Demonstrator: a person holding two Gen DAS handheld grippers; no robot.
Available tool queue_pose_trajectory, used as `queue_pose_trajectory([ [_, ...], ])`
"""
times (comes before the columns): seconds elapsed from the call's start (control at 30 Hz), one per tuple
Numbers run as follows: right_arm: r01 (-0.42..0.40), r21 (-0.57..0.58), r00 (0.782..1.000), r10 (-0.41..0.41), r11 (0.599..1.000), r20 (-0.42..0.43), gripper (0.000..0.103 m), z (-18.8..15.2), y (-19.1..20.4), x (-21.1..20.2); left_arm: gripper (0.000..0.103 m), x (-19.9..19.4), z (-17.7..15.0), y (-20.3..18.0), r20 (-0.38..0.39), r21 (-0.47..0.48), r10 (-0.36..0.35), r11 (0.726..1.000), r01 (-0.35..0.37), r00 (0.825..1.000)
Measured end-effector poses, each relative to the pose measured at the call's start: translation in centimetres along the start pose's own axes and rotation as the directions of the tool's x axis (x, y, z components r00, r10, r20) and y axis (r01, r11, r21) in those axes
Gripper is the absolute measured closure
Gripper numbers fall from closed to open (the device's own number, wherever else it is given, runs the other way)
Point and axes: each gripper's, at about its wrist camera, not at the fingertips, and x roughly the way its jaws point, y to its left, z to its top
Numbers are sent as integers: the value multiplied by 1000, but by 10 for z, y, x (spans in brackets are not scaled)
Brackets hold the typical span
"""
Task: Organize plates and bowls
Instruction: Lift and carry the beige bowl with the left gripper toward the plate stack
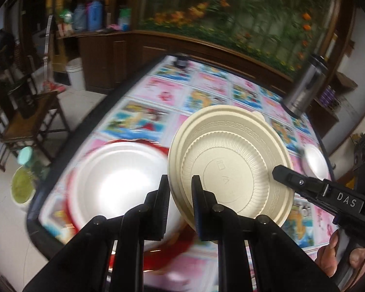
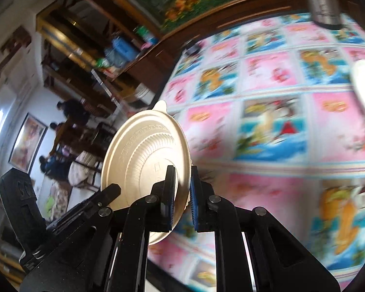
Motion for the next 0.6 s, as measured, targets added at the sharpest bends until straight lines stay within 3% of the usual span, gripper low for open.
queue_pose_trajectory([
  [0.27,-14,-62,998,10,998,-60,92,-23,50,47,87,-9,-11,56,4,-73,34,997,-34,999],
  [0.6,47,-104,992,-59,993,-113,92,-40,61,88,87,8,-24,89,-32,-116,43,992,-47,999],
])
